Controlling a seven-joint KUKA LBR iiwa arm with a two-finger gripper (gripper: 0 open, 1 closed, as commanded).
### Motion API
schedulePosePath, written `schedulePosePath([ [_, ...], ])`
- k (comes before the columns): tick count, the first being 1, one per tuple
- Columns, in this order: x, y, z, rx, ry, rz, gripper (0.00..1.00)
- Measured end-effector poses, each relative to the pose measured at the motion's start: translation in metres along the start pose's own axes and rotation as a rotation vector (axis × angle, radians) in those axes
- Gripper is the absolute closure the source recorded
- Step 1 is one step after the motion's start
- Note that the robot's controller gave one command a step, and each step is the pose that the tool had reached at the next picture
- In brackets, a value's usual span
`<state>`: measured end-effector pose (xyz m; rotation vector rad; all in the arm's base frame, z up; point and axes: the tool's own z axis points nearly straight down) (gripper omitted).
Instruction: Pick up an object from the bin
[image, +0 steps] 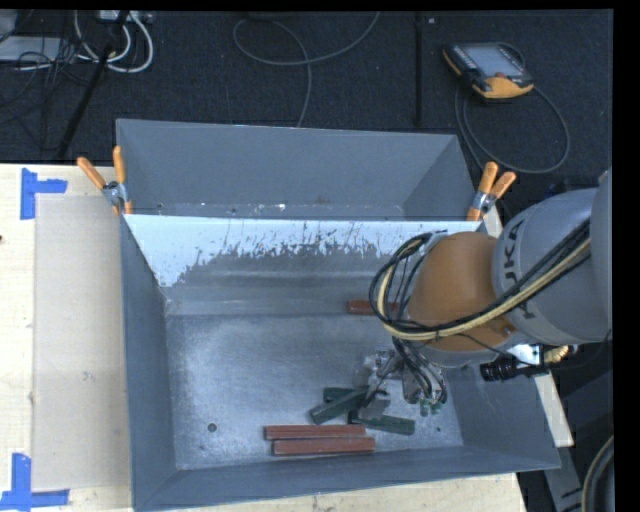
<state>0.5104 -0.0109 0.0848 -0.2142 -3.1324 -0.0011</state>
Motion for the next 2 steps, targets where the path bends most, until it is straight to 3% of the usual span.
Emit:
schedulePosePath([
  [1,0.0,0.0,0.0,0.0,0.0,-0.001,1.0],
  [2,0.018,0.008,-0.128,0.001,-0.002,0.023,1.0],
])
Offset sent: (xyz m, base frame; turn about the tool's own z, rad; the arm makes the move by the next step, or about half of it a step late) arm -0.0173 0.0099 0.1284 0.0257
